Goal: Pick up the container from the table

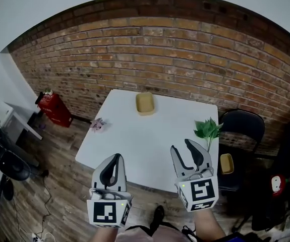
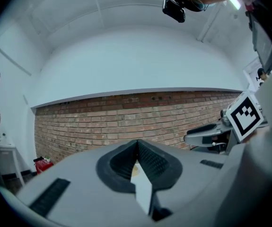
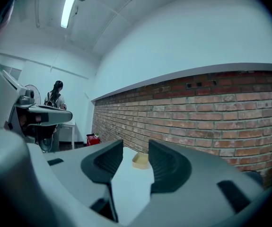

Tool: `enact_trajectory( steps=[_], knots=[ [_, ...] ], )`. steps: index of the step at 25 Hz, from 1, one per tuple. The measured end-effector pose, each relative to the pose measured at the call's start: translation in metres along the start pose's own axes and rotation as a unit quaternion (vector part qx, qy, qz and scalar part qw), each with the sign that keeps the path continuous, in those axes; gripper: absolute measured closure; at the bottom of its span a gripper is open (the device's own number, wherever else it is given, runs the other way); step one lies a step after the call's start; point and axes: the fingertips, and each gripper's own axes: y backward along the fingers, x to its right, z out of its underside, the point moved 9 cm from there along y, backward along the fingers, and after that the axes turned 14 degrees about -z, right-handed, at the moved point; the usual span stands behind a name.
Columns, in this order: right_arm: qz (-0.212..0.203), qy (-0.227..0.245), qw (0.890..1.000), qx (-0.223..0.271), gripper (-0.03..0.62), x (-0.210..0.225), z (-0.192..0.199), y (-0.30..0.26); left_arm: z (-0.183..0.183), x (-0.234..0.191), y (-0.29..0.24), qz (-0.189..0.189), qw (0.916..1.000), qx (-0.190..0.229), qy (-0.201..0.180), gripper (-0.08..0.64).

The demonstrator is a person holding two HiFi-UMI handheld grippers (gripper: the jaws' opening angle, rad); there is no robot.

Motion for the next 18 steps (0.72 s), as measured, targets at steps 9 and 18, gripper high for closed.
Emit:
enact_trajectory(
  steps=[9, 18],
  knots=[
    [-0.004, 0.015, 1.000, 0.010, 0.420, 0.041, -0.017, -0.050, -0.005, -0.016, -0.044, -0.036, 0.9993, 0.013, -0.001, 0.551],
    [-0.001, 0.032, 0.999, -0.003, 0.422, 0.058, -0.025, -0.101, 0.008, -0.042, -0.086, -0.048, 0.9986, 0.012, 0.022, 0.551]
  ],
)
